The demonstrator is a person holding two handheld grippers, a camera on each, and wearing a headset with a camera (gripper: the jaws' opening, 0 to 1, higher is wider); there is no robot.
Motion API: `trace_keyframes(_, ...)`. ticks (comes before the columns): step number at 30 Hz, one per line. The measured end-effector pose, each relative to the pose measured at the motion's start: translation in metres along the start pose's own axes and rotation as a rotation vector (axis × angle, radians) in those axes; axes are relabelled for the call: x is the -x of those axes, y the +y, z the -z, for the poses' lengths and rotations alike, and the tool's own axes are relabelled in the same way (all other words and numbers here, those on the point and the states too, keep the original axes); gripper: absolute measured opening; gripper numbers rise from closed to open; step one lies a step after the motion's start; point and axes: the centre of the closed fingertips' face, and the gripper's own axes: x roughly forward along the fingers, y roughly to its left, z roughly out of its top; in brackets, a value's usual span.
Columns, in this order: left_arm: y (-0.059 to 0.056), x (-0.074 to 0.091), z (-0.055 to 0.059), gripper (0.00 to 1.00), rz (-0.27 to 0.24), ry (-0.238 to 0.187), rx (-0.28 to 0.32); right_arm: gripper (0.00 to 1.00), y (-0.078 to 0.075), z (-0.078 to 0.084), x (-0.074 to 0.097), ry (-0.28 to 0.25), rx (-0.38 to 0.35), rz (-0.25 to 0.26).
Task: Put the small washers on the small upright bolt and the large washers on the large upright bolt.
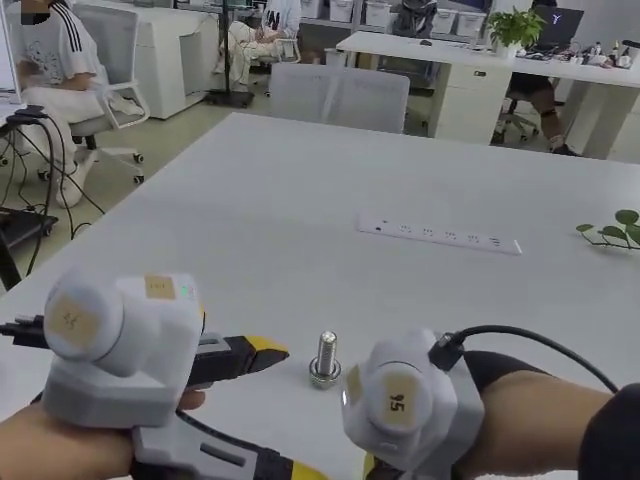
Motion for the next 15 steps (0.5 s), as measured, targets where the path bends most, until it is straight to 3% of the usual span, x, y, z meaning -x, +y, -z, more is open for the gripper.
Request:
trace_keyframes(9, 0.0005, -0.0004, 0.0013, 0.88, -0.002, 0.002, 0.002, 0.15, 0.0023, 0.0001, -0.0006, 0.005, 0.055, 0.003)
trace_keyframes(15, 0.001, -0.0008, 0.0018, 0.88, -0.001, 0.002, 0.002, 0.14, 0.0018, -0.0004, -0.0005, -0.005, 0.037, -0.002)
